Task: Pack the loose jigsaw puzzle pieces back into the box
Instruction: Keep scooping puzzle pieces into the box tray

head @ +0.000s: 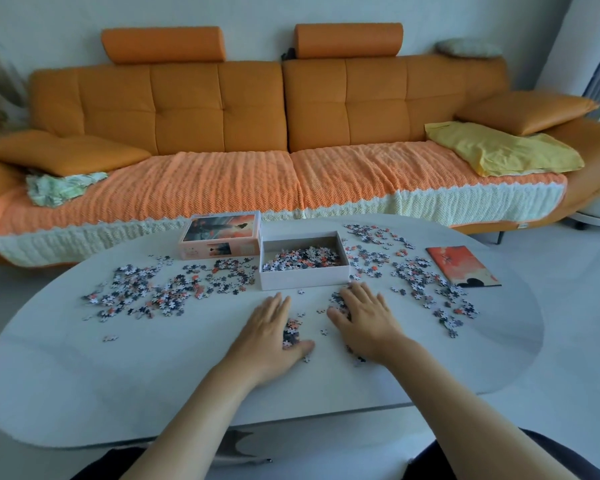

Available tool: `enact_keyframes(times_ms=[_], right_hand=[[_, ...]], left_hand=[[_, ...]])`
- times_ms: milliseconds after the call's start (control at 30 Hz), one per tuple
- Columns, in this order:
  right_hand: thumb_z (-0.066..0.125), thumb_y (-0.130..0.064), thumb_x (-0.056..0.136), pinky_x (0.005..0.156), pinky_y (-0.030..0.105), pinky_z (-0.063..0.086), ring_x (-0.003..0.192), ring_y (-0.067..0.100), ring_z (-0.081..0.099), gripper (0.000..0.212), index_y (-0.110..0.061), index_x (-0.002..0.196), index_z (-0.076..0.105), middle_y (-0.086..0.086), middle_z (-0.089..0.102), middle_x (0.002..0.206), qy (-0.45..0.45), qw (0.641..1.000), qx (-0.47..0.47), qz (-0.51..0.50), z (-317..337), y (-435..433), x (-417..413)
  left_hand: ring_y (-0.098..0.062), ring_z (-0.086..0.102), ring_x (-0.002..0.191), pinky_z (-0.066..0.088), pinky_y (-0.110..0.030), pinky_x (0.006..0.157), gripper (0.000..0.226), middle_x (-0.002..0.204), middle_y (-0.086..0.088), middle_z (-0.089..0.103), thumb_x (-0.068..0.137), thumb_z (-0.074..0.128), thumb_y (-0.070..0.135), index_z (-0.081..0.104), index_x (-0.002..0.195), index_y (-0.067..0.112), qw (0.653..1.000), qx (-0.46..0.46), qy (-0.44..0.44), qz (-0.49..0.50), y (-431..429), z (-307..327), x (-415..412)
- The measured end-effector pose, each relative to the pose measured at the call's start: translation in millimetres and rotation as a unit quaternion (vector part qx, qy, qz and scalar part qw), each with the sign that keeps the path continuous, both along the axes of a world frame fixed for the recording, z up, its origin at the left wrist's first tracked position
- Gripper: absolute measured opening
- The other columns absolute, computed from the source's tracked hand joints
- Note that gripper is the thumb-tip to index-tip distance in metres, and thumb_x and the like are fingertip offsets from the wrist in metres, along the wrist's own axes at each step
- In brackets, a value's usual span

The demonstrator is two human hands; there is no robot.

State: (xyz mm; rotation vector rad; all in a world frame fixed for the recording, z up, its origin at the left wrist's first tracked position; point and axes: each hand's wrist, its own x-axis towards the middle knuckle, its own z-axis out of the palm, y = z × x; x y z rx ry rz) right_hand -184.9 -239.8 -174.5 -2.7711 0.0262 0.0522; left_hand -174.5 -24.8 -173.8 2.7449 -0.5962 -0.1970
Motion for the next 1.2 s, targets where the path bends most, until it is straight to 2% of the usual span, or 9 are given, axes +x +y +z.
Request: enact_keyframes(times_ms=[100,200,433,567,667,767,867,1067,1200], right_hand=[[0.037,-0.05,0.097,0.12,0.038,0.01,0.146,0.018,0.018,0.058,-0.02,0.146,0.037,-0.002,0.025,0.157,-0.036,0.999,0.025,0.015,-1,13,-7],[0.048,-0.038,0.095,0.11,0.031,0.029,0.13,0.019,0.041,0.041,-0.02,0.132,0.056,-0.003,0.046,0.138,-0.091,0.993,0.071,0.011,5,14,-8],[0.034,-0.055,0.097,0.121,0.036,0.004,0.149,0.014,-0.001,0.07,-0.02,0.155,0.015,-0.001,0.005,0.162,-0.02,1.0,0.002,0.005,14,-20,10],[0.036,-0.05,0.098,0.119,0.035,0.015,0.146,0.016,0.021,0.059,-0.019,0.148,0.035,-0.004,0.02,0.16,-0.018,1.0,0.01,0.01,12,-21,14],[0.047,-0.039,0.095,0.1,0.034,0.045,0.114,0.014,0.057,0.034,-0.023,0.115,0.067,-0.008,0.054,0.137,-0.084,0.995,0.043,-0.016,10,-17,11],[0.054,-0.028,0.09,0.08,0.034,0.054,0.085,0.01,0.063,0.022,-0.024,0.09,0.075,-0.011,0.066,0.098,-0.14,0.987,0.085,-0.004,10,-14,9],[0.058,-0.022,0.089,0.08,0.031,0.053,0.084,0.008,0.062,0.018,-0.021,0.09,0.075,-0.01,0.066,0.095,-0.173,0.978,0.111,-0.011,13,-16,9],[0.037,-0.046,0.095,0.114,0.04,0.032,0.135,0.018,0.041,0.041,-0.032,0.129,0.055,-0.005,0.049,0.143,-0.053,0.996,0.059,0.048,3,-4,3],[0.031,-0.05,0.1,0.121,0.033,0.002,0.149,0.011,0.007,0.057,-0.028,0.152,0.026,-0.006,0.017,0.16,-0.042,0.998,0.009,0.038,6,10,-13]], left_hand=[[-0.004,-0.003,0.148,0.007,-0.029,0.12,0.084,0.163,0.012,-0.001,0.092,0.045,0.061,0.004,0.156,0.025,0.995,-0.084,-0.016,-0.045,-11,3,5],[-0.006,-0.001,0.148,0.005,-0.026,0.12,0.084,0.163,0.009,0.002,0.092,0.043,0.063,0.007,0.156,0.022,0.995,-0.056,-0.035,-0.069,-20,4,15],[-0.005,0.029,0.136,0.028,-0.029,0.113,0.053,0.144,0.011,0.04,0.096,0.05,0.044,0.04,0.144,0.024,0.985,-0.139,-0.046,-0.089,-26,8,20],[-0.005,0.029,0.135,0.026,-0.024,0.112,0.054,0.146,0.011,0.039,0.097,0.047,0.045,0.041,0.145,0.022,0.984,-0.108,-0.091,-0.113,-27,4,26],[-0.005,0.02,0.142,0.016,-0.026,0.117,0.058,0.156,0.011,0.028,0.099,0.045,0.044,0.033,0.15,0.021,0.983,-0.082,-0.087,-0.142,-34,5,34],[-0.007,0.016,0.145,0.016,-0.032,0.119,0.06,0.159,0.012,0.022,0.098,0.044,0.045,0.027,0.153,0.024,0.981,-0.067,-0.079,-0.162,-43,6,43],[-0.008,0.019,0.143,0.017,-0.033,0.117,0.056,0.157,0.011,0.028,0.098,0.045,0.04,0.031,0.151,0.027,0.98,-0.043,-0.078,-0.179,-48,6,48],[-0.008,0.045,0.121,0.038,-0.035,0.104,0.036,0.128,0.008,0.059,0.096,0.05,0.023,0.057,0.132,0.023,0.964,-0.186,-0.072,-0.177,-36,11,42],[-0.01,0.028,0.139,0.024,-0.038,0.116,0.071,0.151,0.009,0.038,0.088,0.042,0.066,0.037,0.147,0.026,0.982,-0.085,-0.086,-0.146,-9,12,30]])
